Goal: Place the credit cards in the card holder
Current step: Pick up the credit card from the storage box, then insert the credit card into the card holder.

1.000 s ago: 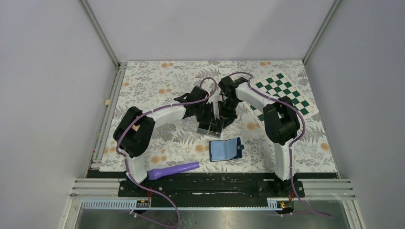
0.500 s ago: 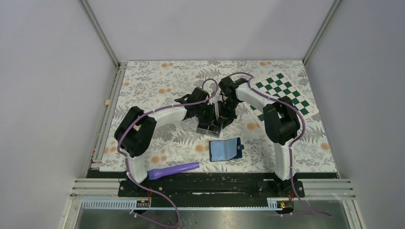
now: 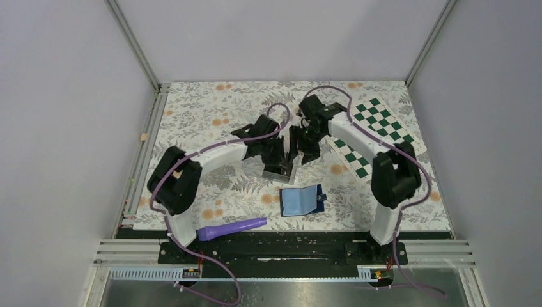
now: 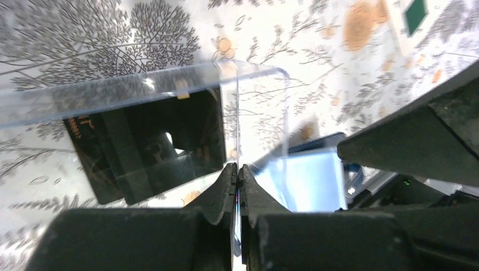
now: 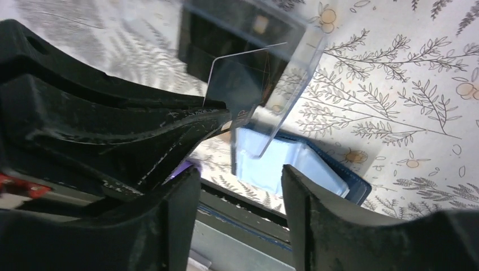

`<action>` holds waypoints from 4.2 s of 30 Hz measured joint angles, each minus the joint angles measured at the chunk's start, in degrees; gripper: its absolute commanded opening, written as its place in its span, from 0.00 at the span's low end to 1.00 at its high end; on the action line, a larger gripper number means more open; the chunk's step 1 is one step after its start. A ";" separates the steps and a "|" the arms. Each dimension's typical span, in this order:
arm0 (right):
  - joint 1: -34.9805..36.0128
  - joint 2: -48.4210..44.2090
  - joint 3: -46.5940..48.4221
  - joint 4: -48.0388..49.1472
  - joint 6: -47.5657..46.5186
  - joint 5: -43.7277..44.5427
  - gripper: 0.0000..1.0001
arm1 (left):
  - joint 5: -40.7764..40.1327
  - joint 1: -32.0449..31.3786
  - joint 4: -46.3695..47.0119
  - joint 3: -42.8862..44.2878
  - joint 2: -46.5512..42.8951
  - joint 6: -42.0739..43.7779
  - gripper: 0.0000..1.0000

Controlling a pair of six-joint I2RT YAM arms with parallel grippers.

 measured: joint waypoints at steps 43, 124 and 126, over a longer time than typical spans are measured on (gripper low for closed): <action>-3.39 -40.19 -41.40 57.51 30.53 -39.50 0.26 | 19.89 2.27 39.58 -34.18 -45.68 -34.18 0.00; -10.23 -27.39 -61.18 52.02 14.40 -16.79 0.00 | 1.81 -7.13 17.94 -29.92 -11.06 -24.92 0.00; -10.45 -27.52 -61.07 51.84 14.12 -16.33 0.00 | 1.92 -7.13 18.23 -29.92 -10.91 -25.09 0.00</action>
